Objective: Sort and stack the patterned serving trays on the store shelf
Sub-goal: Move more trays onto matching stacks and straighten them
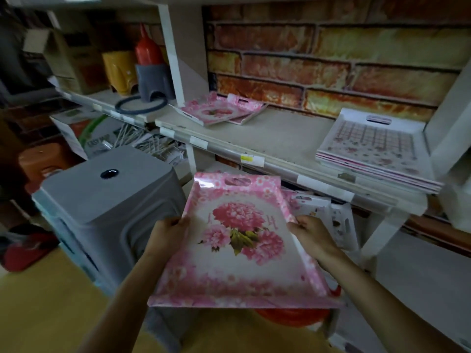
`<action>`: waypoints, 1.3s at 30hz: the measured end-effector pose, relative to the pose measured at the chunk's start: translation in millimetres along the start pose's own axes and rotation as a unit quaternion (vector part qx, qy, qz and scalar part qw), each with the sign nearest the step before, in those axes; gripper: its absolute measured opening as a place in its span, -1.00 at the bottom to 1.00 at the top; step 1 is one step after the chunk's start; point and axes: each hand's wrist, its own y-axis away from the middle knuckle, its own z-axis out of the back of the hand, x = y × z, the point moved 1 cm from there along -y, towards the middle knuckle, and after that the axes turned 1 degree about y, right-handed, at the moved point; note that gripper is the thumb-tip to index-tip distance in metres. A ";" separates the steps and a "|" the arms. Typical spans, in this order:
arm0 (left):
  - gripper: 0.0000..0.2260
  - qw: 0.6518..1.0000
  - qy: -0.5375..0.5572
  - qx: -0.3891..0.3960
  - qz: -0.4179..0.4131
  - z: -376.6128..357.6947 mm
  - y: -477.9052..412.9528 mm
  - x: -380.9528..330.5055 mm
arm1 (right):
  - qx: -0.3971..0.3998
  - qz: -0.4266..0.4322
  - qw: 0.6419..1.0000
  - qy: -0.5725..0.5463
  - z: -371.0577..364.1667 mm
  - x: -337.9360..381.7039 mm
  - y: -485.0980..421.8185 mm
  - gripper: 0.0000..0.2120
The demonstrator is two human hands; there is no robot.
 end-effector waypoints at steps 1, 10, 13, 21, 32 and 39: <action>-0.67 1.000 0.001 -0.007 -0.004 4.6 2.4 -1.5 | -0.005 0.005 1.000 0.005 1.0 2.8 2.0 -0.61; -0.60 0.996 0.057 -0.050 -0.052 32.2 3.6 -40.9 | -0.049 0.071 0.995 -0.046 33.2 41.0 2.7 -0.74; -0.62 0.993 0.075 -0.039 -0.077 24.3 -5.4 -60.7 | -0.073 0.072 0.993 -0.052 55.2 46.7 1.2 -0.77; -0.71 0.983 0.114 -0.005 -0.145 -19.0 -47.3 -160.3 | -0.162 0.071 0.982 -0.066 137.6 60.5 -21.1 -0.63; -0.81 0.962 0.181 0.107 -0.174 -92.1 -99.4 -253.9 | -0.264 0.009 0.960 -0.094 207.0 62.5 -37.9 -0.88; -0.86 0.936 0.240 0.204 -0.158 -124.1 -121.8 -290.3 | -0.315 -0.033 0.944 -0.091 231.9 59.1 -50.3 -0.78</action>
